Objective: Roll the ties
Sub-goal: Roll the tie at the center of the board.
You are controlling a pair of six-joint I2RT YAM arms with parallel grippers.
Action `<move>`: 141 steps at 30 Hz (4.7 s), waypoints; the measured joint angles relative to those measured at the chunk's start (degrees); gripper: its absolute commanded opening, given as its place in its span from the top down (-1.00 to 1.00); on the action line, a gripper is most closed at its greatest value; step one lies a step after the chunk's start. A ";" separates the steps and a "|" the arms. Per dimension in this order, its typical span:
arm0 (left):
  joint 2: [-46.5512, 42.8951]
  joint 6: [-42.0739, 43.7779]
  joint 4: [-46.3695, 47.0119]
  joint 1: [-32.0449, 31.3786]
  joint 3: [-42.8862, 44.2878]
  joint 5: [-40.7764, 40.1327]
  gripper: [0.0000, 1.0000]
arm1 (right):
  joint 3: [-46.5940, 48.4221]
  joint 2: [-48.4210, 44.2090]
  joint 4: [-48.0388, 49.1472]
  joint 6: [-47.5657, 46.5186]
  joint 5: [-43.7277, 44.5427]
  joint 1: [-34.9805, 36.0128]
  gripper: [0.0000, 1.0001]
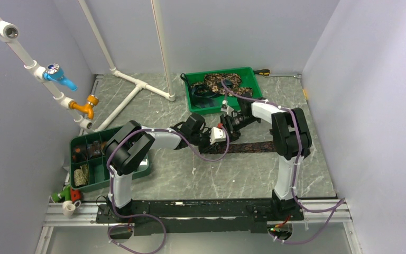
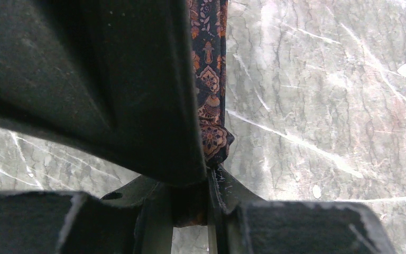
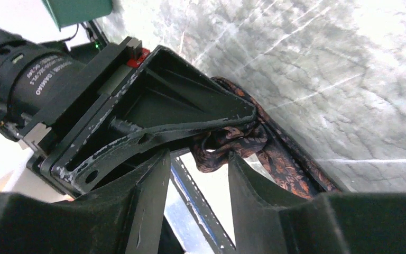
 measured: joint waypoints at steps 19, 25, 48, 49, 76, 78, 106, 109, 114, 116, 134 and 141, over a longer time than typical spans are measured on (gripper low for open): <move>0.02 0.00 0.00 0.00 0.02 0.00 0.61 | 1.11 3.30 -1.79 -1.90 6.67 0.55 0.43; 0.02 -0.02 0.00 0.00 0.02 0.02 0.62 | 1.40 3.13 -2.78 -2.82 6.29 -0.26 -0.11; -0.26 1.07 2.38 0.55 -1.53 1.14 -0.36 | -1.88 3.58 -1.68 -1.49 5.66 0.22 1.00; -0.72 1.11 2.97 0.94 -2.51 1.81 -0.42 | -1.88 4.09 -1.68 -1.49 6.29 0.15 1.00; 1.03 4.13 9.44 -1.84 -2.34 2.67 -0.17 | 1.81 9.51 -9.25 -5.09 5.33 -1.18 1.00; 1.29 5.01 7.85 -2.05 -1.62 2.95 0.01 | 1.84 9.25 -9.46 -5.55 5.33 -1.07 1.00; 0.94 8.02 3.78 -1.29 -0.83 3.74 0.50 | 8.81 8.17 -12.35 -7.91 7.21 -1.70 0.37; 0.94 8.00 3.72 -1.20 -0.81 3.74 0.50 | 9.20 8.17 -12.22 -8.48 6.25 -2.23 0.53; 0.96 7.89 3.54 -1.01 -0.72 3.76 0.49 | 9.20 8.94 -12.90 -9.66 4.57 -2.38 0.27; 0.96 7.87 3.41 -0.90 -0.72 3.96 0.49 | 9.20 9.31 -13.64 -10.56 3.61 -2.38 0.18; 1.07 7.72 2.19 -0.26 -0.24 4.98 -0.04 | 10.08 10.21 -15.93 -12.72 4.33 -1.20 1.00; -0.37 4.79 5.35 2.67 -3.96 7.76 -0.33 | 7.85 10.29 -11.34 -10.32 10.56 -1.11 1.00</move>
